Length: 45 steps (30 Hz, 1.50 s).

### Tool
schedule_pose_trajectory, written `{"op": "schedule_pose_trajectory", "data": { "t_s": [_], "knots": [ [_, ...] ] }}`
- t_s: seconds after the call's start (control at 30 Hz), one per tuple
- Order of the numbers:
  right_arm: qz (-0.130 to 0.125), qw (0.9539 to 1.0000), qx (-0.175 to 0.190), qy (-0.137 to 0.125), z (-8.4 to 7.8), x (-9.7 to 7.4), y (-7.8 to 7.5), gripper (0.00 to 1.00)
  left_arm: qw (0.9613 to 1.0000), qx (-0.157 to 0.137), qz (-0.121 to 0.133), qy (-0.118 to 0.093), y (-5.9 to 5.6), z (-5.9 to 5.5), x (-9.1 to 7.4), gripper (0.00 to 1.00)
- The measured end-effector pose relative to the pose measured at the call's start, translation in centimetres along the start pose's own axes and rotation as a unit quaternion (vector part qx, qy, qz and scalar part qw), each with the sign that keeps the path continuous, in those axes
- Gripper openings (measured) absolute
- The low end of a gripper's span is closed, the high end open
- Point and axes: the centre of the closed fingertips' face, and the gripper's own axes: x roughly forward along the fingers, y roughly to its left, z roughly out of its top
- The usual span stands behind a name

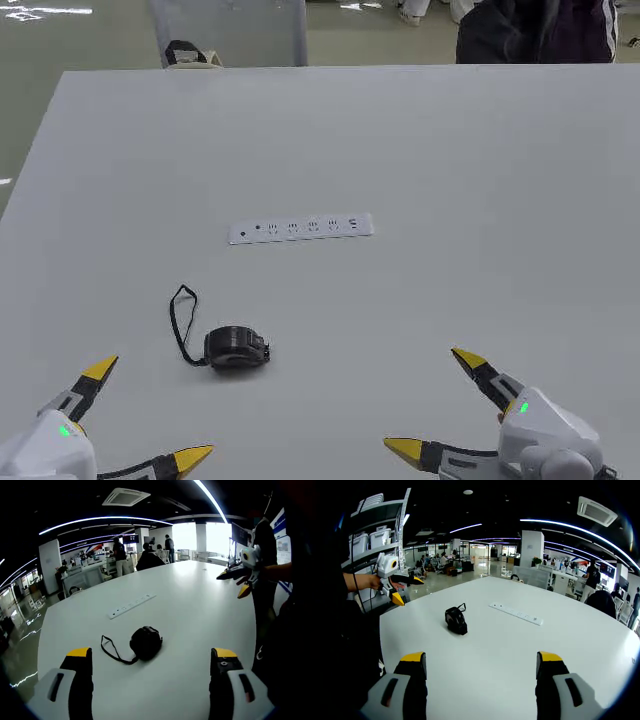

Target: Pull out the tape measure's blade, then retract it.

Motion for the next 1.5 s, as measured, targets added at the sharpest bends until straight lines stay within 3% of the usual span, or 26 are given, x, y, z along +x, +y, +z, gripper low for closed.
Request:
{"op": "schedule_pose_trajectory", "data": {
  "t_s": [0.4, 0.77, 1.03, 1.5],
  "knots": [
    [0.013, 0.9999, -0.006, -0.001, -0.3, 0.4, -0.3, 0.90, 0.9998, 0.012, -0.011, 0.007, 0.0, 0.0, 0.9, 0.93],
    [0.063, 0.9971, -0.043, 0.005, -0.4, 2.4, -0.5, 0.79, 0.9973, 0.050, -0.047, 0.024, 0.4, -0.9, 3.6, 0.81],
    [0.107, 0.9916, -0.072, 0.012, -0.7, 4.7, -0.2, 0.72, 0.9913, 0.092, -0.082, 0.046, 0.8, -1.7, 6.2, 0.73],
    [0.155, 0.9824, -0.101, 0.026, -1.6, 8.2, -0.2, 0.64, 0.9810, 0.134, -0.121, 0.072, 1.6, -2.6, 9.5, 0.65]
  ]
}}
